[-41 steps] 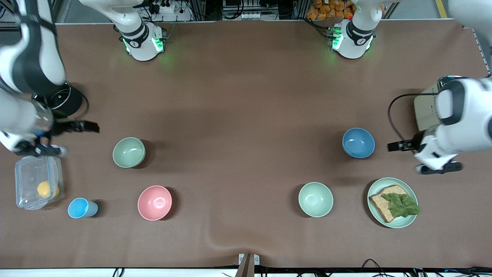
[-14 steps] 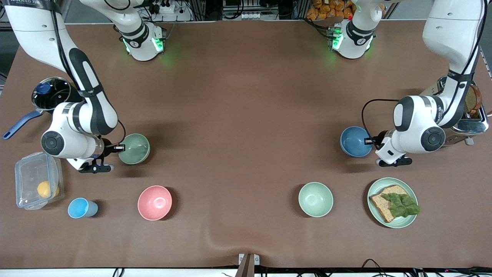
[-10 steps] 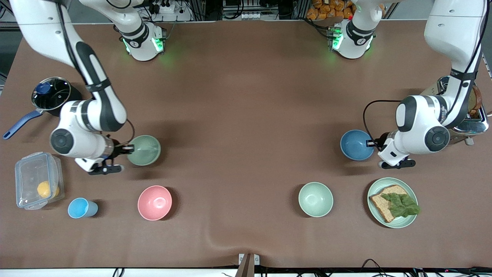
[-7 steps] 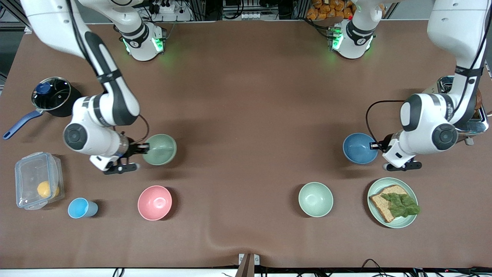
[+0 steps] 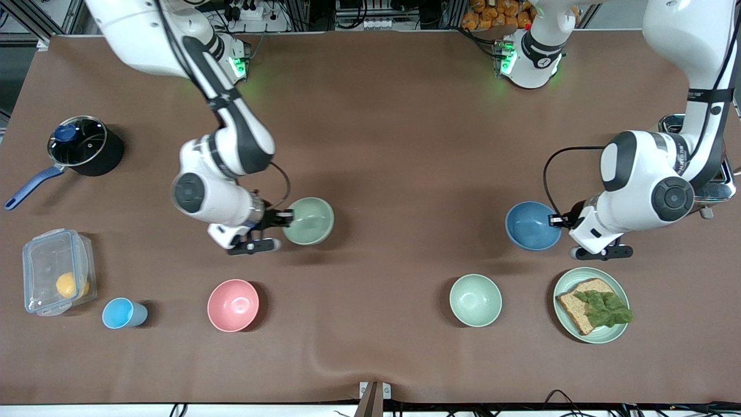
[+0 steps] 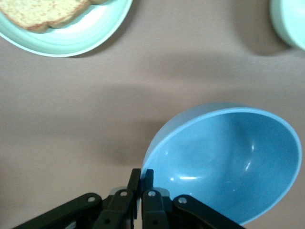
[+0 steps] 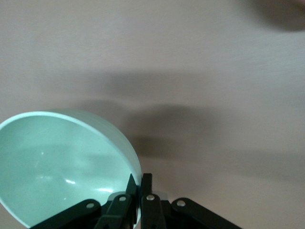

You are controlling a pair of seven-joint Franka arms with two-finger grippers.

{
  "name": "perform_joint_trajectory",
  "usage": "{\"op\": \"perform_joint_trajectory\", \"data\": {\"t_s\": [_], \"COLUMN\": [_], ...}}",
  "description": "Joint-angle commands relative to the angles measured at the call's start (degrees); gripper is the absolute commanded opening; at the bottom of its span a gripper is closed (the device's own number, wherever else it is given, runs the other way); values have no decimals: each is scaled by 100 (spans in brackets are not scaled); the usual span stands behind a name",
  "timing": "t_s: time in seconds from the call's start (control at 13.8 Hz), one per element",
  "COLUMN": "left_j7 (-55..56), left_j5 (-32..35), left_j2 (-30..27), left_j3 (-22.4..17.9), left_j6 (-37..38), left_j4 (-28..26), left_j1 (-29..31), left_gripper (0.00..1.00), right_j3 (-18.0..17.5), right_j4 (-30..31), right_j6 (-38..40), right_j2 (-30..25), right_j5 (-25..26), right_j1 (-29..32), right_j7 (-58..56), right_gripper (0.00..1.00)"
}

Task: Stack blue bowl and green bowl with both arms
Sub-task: 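Carry the green bowl with the right gripper while the left gripper carries the blue bowl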

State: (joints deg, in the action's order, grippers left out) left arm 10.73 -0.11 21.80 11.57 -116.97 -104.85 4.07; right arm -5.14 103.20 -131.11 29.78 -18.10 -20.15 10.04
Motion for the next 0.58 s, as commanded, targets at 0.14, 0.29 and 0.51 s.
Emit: {"op": "perform_joint_trajectory", "data": {"t_s": [0.14, 0.29, 0.51], "left_j7": [508, 622, 964], "left_j5": [-138, -147, -208], "left_j2": [-27, -36, -45], "left_j3": [328, 468, 714], "left_j6": [149, 157, 157], "left_j4": [202, 202, 281], "left_j1": [-3, 15, 15], "left_gripper": [0, 0, 0], "right_j3": [31, 22, 31], "right_j4": [-274, -266, -283], "right_j6": [-564, -870, -846], "right_j2": [529, 660, 574], "right_j5": [-150, -167, -159], "right_j1": [-691, -884, -876], "right_j7": [1314, 1570, 2168], "right_gripper": [0, 0, 100]}}
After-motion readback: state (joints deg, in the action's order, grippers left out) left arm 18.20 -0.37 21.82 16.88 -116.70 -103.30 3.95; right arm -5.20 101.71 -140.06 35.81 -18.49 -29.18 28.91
